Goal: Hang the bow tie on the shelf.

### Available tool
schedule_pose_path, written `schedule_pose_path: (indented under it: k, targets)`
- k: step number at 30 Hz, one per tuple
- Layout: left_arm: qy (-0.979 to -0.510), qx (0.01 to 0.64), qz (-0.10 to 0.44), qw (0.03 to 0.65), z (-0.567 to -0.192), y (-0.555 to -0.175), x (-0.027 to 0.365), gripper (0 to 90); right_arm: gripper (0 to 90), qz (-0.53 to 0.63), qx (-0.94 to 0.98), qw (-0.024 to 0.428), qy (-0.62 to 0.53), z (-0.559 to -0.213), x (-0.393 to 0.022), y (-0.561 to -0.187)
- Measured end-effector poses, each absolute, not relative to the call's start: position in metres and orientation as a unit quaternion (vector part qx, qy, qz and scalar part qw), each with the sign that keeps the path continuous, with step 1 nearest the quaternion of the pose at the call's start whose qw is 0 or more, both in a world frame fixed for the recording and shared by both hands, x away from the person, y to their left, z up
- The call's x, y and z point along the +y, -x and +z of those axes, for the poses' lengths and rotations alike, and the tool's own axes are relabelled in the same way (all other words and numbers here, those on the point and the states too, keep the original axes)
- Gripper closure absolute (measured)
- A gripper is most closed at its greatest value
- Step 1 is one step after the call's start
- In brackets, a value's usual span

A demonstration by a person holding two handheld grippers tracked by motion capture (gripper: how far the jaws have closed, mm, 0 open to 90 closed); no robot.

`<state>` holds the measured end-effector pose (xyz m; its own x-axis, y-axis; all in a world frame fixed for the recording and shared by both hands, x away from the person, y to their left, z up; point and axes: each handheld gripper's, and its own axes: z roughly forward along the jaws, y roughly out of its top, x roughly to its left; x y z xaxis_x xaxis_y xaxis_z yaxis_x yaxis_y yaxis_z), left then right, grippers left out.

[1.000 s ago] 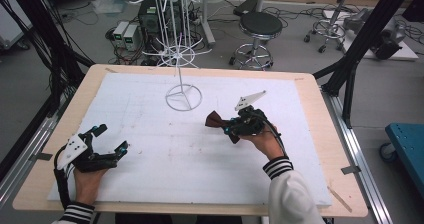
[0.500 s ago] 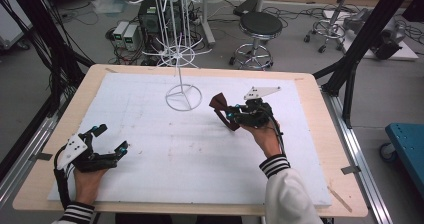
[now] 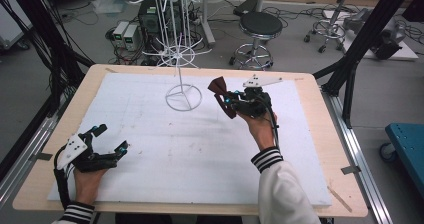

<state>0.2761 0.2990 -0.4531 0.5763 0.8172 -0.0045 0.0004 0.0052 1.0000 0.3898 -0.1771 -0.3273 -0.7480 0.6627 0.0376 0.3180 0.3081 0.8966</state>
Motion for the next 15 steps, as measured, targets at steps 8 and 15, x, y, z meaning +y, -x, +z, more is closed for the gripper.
schedule_pose_path:
  k: [8,15]
  targets:
    - [-0.626,0.326,0.325,0.629,-0.453,-0.276,0.299,2.4,76.1,0.509,0.781,0.189,-0.308,-0.315,-0.167,-0.394]
    - [-0.624,0.329,0.323,0.631,-0.453,-0.276,0.299,2.5,76.2,0.529,0.766,0.191,-0.311,-0.304,-0.166,-0.402]
